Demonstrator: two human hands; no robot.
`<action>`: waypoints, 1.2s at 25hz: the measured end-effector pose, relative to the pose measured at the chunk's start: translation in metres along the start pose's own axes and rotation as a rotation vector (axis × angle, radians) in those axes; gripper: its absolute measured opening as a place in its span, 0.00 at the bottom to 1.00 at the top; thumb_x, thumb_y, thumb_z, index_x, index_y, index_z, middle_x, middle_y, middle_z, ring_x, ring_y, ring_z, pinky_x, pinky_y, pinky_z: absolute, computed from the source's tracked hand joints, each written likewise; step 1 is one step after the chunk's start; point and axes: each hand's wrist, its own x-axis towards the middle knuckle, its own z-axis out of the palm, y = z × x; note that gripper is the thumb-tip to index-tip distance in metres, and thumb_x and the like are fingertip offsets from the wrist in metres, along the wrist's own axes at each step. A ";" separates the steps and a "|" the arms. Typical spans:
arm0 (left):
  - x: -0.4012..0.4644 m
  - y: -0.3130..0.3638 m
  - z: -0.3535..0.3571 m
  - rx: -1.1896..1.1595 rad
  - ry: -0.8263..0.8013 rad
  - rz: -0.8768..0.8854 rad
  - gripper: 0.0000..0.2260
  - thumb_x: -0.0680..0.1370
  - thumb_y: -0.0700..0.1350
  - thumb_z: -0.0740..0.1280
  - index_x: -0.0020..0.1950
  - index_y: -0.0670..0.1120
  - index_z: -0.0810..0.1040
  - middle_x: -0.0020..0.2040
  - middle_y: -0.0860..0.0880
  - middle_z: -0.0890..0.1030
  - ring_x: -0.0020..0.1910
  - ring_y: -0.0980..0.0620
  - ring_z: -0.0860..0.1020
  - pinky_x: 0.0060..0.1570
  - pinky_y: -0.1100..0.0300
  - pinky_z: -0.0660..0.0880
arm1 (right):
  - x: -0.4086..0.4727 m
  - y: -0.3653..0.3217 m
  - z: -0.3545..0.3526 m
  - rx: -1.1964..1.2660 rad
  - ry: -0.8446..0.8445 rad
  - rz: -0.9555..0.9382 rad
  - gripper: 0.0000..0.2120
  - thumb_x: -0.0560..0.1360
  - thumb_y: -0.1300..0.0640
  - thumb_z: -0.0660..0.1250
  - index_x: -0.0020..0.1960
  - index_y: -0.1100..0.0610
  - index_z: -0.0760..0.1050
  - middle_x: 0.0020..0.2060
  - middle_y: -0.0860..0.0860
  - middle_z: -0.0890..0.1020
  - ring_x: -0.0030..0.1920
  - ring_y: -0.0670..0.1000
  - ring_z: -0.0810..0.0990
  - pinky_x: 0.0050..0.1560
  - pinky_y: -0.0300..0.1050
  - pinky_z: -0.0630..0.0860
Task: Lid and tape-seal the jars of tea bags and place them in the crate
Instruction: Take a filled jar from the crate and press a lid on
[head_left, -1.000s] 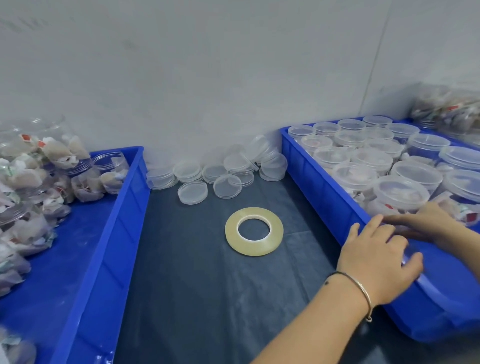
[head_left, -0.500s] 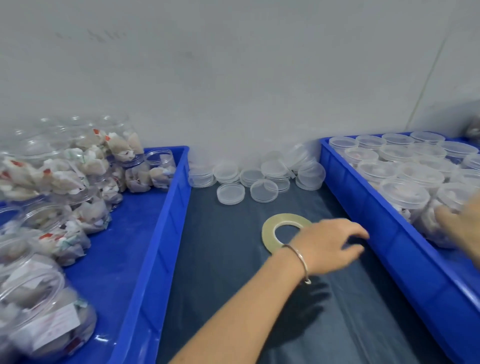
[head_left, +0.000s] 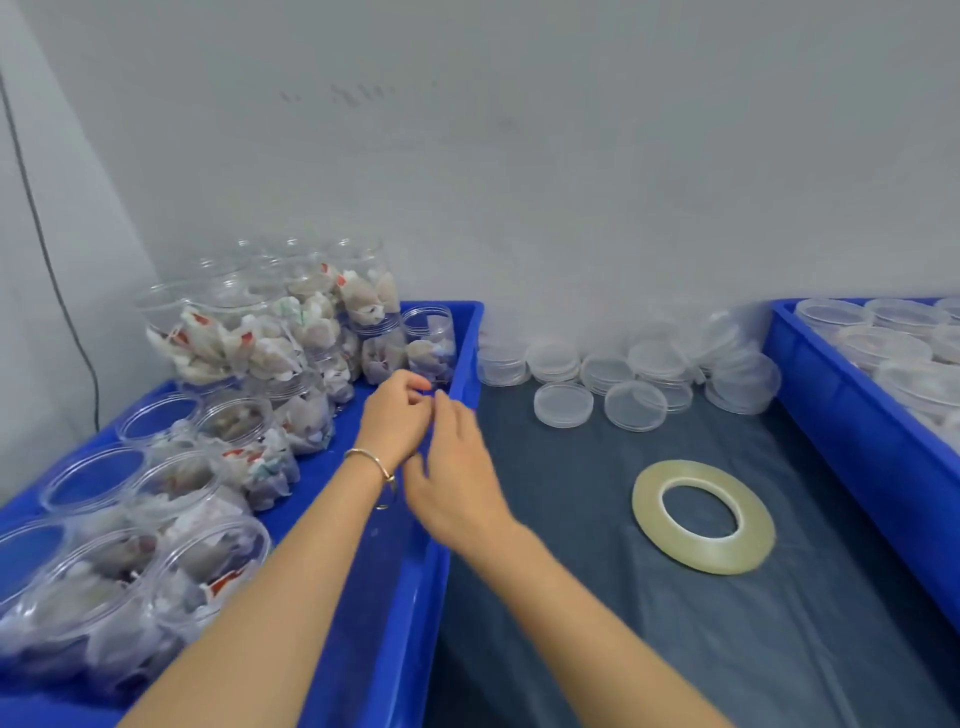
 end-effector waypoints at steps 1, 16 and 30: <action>0.010 -0.013 -0.003 0.035 -0.009 -0.028 0.11 0.77 0.37 0.65 0.58 0.41 0.75 0.40 0.52 0.76 0.51 0.45 0.78 0.47 0.61 0.68 | 0.001 -0.003 0.013 -0.050 -0.054 0.035 0.32 0.77 0.59 0.60 0.77 0.60 0.48 0.73 0.53 0.57 0.75 0.55 0.53 0.71 0.54 0.59; 0.166 -0.006 0.047 0.664 -0.342 0.062 0.33 0.79 0.39 0.60 0.78 0.45 0.44 0.79 0.46 0.46 0.74 0.37 0.58 0.71 0.46 0.60 | 0.008 0.003 0.030 -0.215 -0.282 0.055 0.40 0.76 0.60 0.62 0.77 0.58 0.38 0.75 0.48 0.47 0.73 0.49 0.28 0.72 0.50 0.61; 0.107 0.006 0.050 0.439 0.301 0.090 0.10 0.82 0.45 0.58 0.56 0.40 0.75 0.59 0.41 0.73 0.61 0.38 0.65 0.53 0.48 0.65 | 0.014 0.010 0.037 -0.367 -0.243 -0.071 0.39 0.71 0.60 0.68 0.75 0.63 0.51 0.68 0.59 0.63 0.74 0.60 0.50 0.76 0.49 0.49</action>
